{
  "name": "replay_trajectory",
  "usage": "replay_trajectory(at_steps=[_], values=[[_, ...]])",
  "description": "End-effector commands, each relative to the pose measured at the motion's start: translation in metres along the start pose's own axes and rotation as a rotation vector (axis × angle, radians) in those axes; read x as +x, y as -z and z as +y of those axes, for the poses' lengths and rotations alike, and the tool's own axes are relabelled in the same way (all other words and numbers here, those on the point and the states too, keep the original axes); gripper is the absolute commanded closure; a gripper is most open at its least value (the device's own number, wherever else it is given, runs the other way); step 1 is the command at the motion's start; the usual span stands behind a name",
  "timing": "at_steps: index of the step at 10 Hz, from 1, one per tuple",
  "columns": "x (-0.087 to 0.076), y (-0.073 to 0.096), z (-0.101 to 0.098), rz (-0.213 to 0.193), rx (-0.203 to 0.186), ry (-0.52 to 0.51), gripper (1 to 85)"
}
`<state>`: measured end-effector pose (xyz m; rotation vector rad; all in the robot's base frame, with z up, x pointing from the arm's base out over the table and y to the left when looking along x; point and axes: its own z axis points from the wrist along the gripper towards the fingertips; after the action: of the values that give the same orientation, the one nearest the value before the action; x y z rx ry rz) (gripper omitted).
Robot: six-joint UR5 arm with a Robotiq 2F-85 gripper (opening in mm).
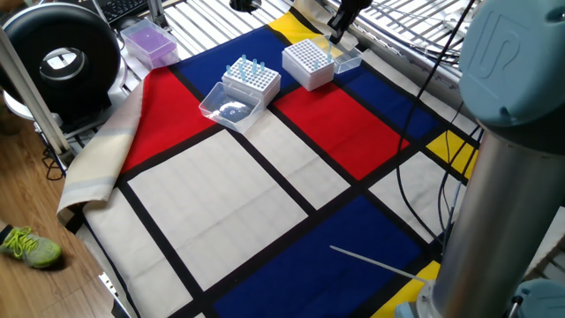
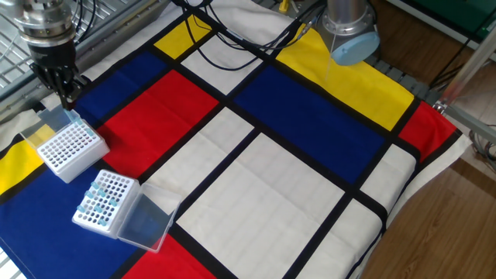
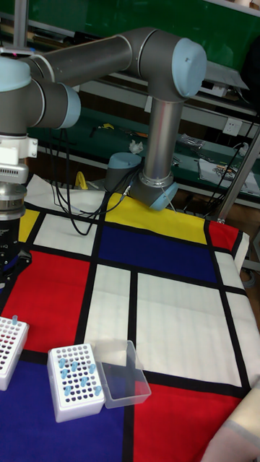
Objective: Transfer all medium pipette tips from one holder to another
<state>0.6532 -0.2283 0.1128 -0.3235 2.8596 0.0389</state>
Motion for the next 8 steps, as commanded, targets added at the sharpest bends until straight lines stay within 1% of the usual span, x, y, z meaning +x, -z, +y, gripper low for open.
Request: replay_trajectory(at_steps=[1,6,8], values=[[-0.003,-0.001,0.002,-0.010,-0.016,0.000,84.3],[-0.001,-0.006,0.003,-0.006,-0.026,0.018,84.3],[0.004,-0.007,0.013,0.010,-0.066,0.031,83.7]])
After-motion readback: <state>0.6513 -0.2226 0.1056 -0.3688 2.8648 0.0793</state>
